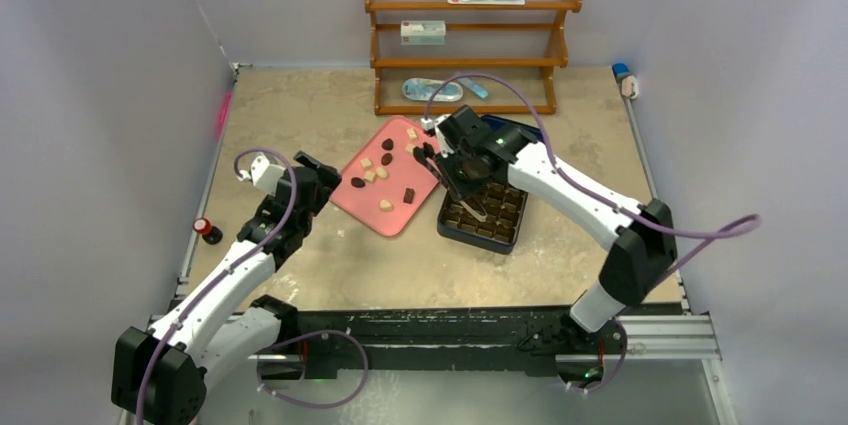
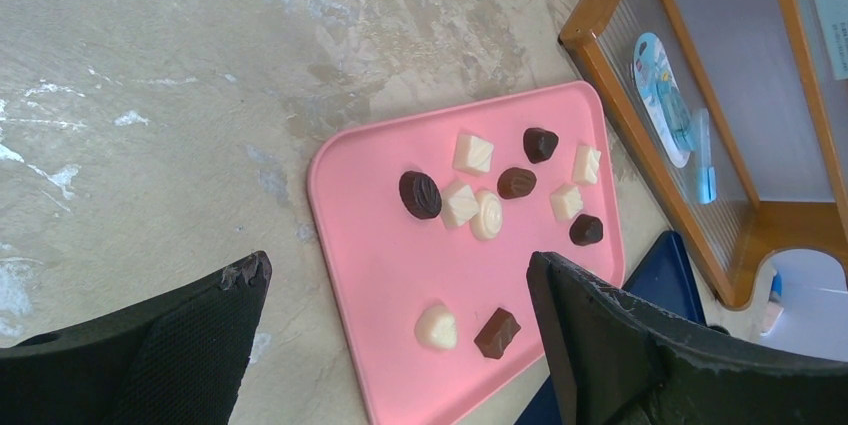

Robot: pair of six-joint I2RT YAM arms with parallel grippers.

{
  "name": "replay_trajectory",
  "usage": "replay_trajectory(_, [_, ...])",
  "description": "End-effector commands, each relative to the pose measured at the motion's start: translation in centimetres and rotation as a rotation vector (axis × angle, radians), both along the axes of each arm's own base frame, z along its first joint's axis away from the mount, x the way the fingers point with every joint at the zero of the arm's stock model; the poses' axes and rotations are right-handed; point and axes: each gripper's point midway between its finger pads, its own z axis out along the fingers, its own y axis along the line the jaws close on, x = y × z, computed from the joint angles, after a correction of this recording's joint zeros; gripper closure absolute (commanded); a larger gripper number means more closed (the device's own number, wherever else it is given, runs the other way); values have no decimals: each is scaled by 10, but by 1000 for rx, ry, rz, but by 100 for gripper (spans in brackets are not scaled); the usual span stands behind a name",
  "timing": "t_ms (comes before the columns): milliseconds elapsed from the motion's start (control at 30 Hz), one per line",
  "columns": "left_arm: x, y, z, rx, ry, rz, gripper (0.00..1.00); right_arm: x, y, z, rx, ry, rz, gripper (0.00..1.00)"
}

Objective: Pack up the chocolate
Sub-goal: Pick up the fake chocolate from the plate, then place the fake chocolate in the packing box.

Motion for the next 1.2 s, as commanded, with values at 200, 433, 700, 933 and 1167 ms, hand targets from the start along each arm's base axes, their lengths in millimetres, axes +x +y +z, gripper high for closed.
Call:
replay_trajectory(200, [-1, 0, 1, -1, 0, -9, 0, -14, -56, 22, 24, -117, -201, 100])
replay_trajectory(433, [0, -2, 0, -6, -1, -20, 0, -15, -91, 8, 9, -99, -302, 100])
replay_trajectory(700, [0, -3, -1, -3, -2, -25, 0, -15, -98, -10, 4, -60, -333, 100])
replay_trajectory(933, [1, -3, -3, -4, -1, -27, 0, -20, -99, -17, 7, -35, -337, 100])
replay_trajectory(1167, [1, -3, -4, -3, 3, -27, 0, -28, -101, -22, 6, -17, -341, 100])
